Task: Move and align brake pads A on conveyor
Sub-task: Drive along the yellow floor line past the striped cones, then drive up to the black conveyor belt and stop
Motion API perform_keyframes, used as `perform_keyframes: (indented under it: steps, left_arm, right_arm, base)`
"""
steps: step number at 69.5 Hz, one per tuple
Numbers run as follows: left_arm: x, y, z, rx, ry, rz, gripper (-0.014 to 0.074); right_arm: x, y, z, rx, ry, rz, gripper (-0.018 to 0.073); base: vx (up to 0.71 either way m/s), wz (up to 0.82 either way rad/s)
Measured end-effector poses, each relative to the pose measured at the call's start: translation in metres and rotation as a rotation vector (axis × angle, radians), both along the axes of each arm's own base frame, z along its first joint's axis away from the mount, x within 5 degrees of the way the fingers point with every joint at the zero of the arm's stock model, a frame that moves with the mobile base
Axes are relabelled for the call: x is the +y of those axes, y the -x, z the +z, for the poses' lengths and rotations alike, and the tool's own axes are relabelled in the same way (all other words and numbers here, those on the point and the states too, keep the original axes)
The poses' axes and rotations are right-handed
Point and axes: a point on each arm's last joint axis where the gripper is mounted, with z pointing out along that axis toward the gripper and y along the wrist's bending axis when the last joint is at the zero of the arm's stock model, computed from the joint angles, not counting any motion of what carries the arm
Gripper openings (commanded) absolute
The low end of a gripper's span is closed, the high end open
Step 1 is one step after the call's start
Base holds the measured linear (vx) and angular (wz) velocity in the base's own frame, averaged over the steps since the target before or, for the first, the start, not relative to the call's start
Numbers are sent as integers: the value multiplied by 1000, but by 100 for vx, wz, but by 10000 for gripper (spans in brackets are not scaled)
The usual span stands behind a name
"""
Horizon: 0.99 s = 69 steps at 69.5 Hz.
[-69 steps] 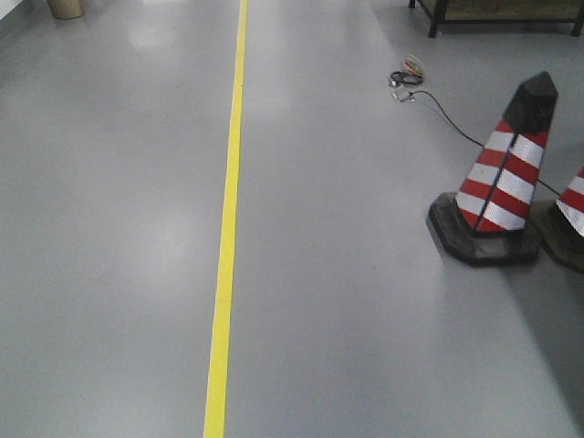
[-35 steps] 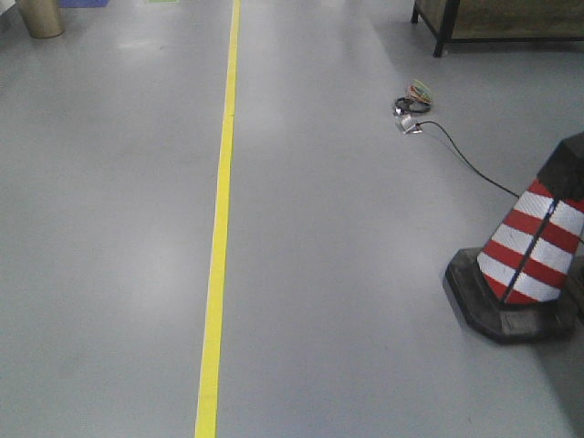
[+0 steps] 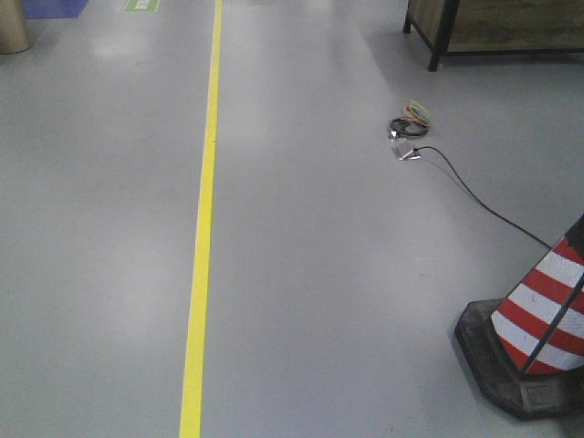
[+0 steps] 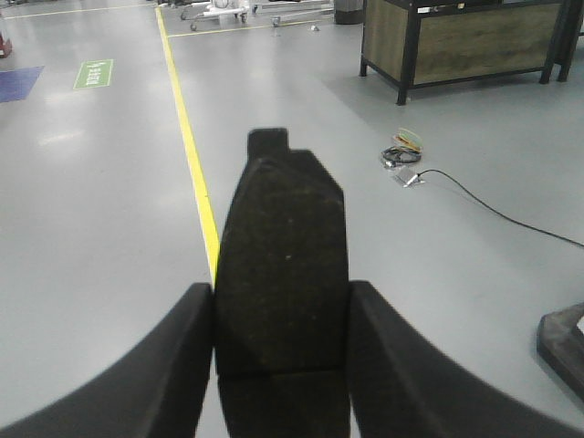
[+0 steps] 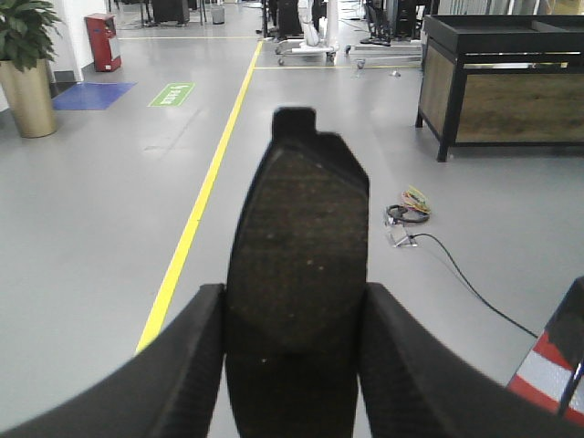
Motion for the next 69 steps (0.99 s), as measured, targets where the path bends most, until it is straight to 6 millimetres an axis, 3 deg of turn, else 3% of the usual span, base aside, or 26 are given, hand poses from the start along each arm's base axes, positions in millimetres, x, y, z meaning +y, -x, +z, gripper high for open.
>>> perform_keyframes:
  steps: [23, 69]
  left_arm:
    - [0, 0, 0, -1, -3, 1, -6]
    - [0, 0, 0, -1, -3, 1, -6]
  right_arm:
    - [0, 0, 0, 0, -1, 0, -10]
    - [0, 0, 0, 0, 0, 0, -10]
  base:
    - [37, -41]
    - [21, -88]
